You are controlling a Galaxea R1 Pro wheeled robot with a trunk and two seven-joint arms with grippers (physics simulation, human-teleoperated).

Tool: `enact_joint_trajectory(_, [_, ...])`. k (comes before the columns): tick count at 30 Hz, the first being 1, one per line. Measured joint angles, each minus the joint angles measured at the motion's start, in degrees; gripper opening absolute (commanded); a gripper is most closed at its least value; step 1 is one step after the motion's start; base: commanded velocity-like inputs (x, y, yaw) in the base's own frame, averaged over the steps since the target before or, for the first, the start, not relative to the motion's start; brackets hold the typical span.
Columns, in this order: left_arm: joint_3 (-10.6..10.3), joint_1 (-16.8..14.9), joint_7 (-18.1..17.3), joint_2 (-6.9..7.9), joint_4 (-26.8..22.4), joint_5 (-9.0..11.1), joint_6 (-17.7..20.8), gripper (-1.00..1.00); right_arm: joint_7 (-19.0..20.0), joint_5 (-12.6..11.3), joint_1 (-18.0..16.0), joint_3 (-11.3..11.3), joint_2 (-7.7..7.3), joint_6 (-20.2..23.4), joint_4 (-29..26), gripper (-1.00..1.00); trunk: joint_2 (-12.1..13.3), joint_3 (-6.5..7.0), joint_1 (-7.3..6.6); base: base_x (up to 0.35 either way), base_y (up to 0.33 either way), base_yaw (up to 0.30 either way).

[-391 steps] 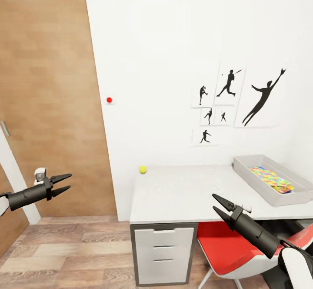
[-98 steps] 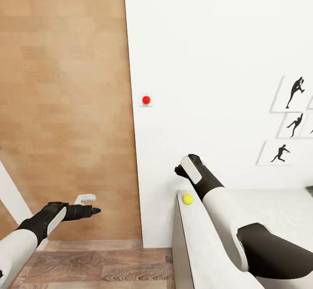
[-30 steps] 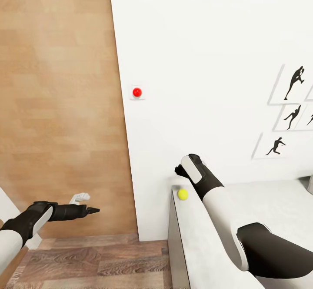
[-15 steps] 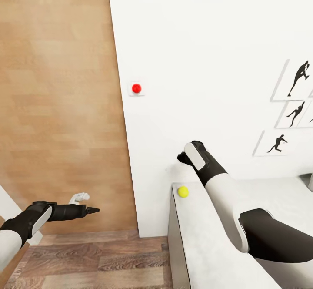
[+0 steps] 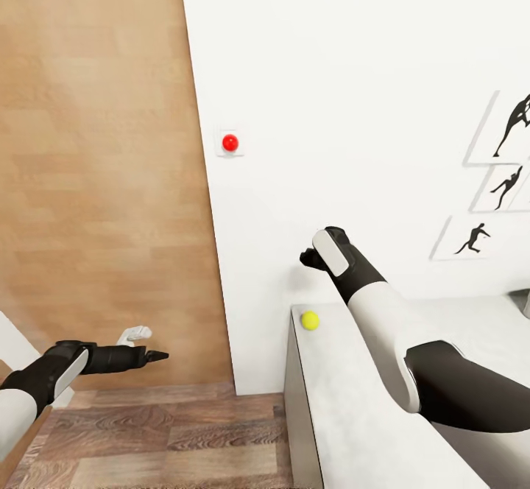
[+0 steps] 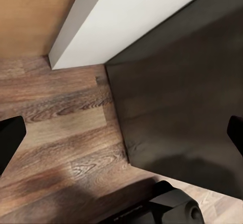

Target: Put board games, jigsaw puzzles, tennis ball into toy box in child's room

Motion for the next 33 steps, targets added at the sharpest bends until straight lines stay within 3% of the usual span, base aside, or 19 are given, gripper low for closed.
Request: enact_joint_trajectory(33, [-0.1, 0.0, 0.0, -0.03, -0.1, 0.0, -0.1, 1.00, 0.0, -0.1, 0.0, -0.2, -0.56, 0.2, 0.5, 1.00, 0.0, -3.10, 0.00, 0.000, 0.000, 0.000])
